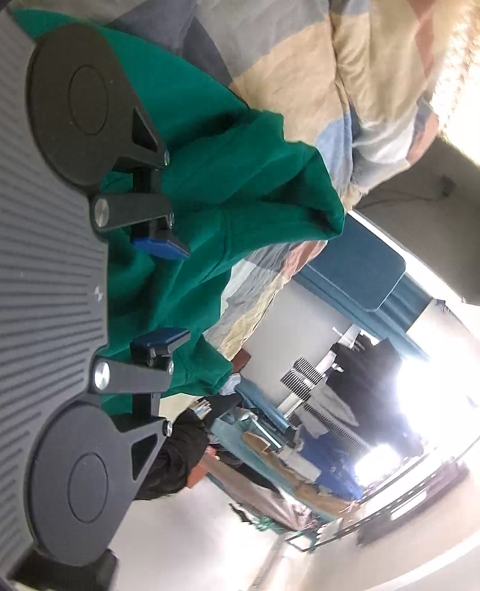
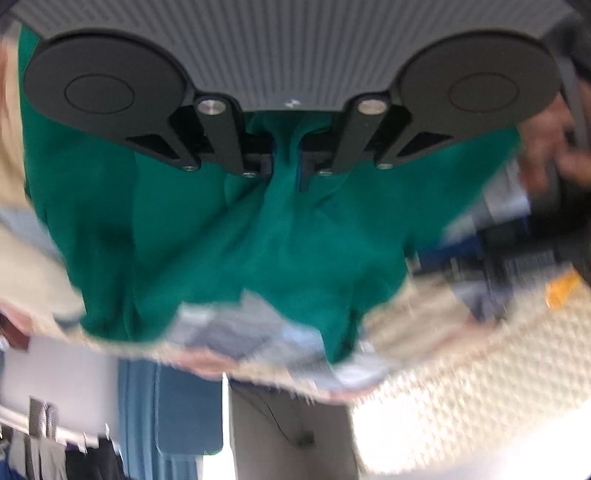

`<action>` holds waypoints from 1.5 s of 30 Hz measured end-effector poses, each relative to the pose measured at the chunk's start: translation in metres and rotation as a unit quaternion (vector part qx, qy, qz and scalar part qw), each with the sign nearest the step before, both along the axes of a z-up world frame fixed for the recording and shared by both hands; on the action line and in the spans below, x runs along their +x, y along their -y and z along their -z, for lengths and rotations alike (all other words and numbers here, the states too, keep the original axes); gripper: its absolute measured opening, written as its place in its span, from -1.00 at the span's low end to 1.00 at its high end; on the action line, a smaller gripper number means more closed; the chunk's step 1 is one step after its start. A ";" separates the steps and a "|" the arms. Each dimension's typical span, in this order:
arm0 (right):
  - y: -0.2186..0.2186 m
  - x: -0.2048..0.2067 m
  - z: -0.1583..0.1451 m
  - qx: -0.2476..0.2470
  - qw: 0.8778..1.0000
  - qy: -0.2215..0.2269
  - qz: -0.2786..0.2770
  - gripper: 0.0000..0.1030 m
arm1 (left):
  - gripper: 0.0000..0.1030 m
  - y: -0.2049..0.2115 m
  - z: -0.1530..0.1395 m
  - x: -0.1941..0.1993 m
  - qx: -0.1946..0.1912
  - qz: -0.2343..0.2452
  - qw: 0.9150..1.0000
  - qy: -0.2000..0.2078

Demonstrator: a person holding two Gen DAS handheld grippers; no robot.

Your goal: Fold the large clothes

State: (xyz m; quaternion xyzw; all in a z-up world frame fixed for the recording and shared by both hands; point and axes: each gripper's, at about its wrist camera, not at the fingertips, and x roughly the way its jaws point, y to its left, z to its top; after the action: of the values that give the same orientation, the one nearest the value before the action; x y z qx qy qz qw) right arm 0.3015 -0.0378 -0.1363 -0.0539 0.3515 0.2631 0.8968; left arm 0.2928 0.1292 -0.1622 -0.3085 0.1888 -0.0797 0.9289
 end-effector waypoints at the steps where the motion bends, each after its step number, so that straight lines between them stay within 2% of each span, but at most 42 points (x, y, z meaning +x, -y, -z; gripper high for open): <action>1: 0.000 -0.001 0.011 -0.006 1.000 -0.011 0.004 -0.77 | -0.12 0.005 0.000 0.001 0.006 0.004 1.000 0.001; 3: -0.002 0.000 0.026 -0.016 0.999 -0.027 0.005 -0.77 | -0.12 0.013 0.002 0.003 0.013 0.015 1.000 0.006; 5: -0.007 0.001 0.028 -0.025 1.000 -0.015 -0.001 -0.77 | -0.12 0.023 0.003 0.006 0.028 0.024 0.999 0.010; 8: -0.009 0.004 0.023 -0.011 1.000 -0.019 0.011 -0.73 | -0.11 0.034 0.007 0.011 0.047 0.034 0.998 0.009; 10: -0.004 0.001 0.014 0.004 1.000 -0.015 0.018 -0.63 | -0.11 0.036 0.010 0.014 0.045 0.033 0.998 0.003; 12: 0.004 -0.005 0.003 0.024 1.000 -0.007 0.019 -0.16 | -0.11 0.036 0.012 0.016 0.038 0.034 0.999 -0.003; 14: 0.013 -0.012 -0.009 0.044 0.999 0.013 0.018 0.09 | -0.11 0.036 0.012 0.017 0.034 0.034 0.999 -0.005; 17: 0.026 -0.020 -0.026 0.069 0.996 0.058 0.017 0.10 | -0.11 0.038 0.008 0.013 0.035 0.033 0.999 -0.001; 20: 0.030 -0.016 -0.033 0.091 0.992 0.078 0.026 0.09 | -0.11 0.037 0.005 0.011 0.037 0.034 0.999 -0.001; 23: 0.024 -0.003 -0.026 0.089 0.993 0.074 0.034 0.05 | -0.11 0.039 0.006 0.012 0.045 0.037 0.998 -0.003; 24: 0.022 0.001 -0.022 0.083 0.993 0.071 0.036 -0.09 | -0.12 0.039 0.007 0.014 0.046 0.040 0.998 -0.007; 27: 0.016 0.014 -0.011 0.070 0.995 0.056 0.041 -0.23 | -0.12 0.035 0.014 0.022 0.028 0.048 0.998 -0.028; 29: 0.016 0.019 -0.005 0.071 0.995 0.043 0.046 -0.23 | -0.12 0.034 0.017 0.027 0.038 0.046 0.998 -0.034; 36: 0.010 0.036 0.010 0.058 0.997 0.042 0.040 -0.25 | -0.12 0.038 0.027 0.044 0.068 0.050 0.995 -0.053; 42: 0.008 0.046 0.027 0.044 0.998 0.030 0.036 -0.25 | -0.12 0.048 0.045 0.061 0.115 0.053 0.987 -0.100; 45: 0.011 0.055 0.036 0.052 0.998 0.012 0.038 -0.25 | -0.12 0.051 0.052 0.068 0.123 0.052 0.985 -0.111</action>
State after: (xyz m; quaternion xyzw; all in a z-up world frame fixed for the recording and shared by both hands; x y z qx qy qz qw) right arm 0.3561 -0.0484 -0.1723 0.0031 0.3282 0.2462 0.9120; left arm 0.3611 0.0780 -0.2140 -0.1888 0.3145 -0.0697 0.9277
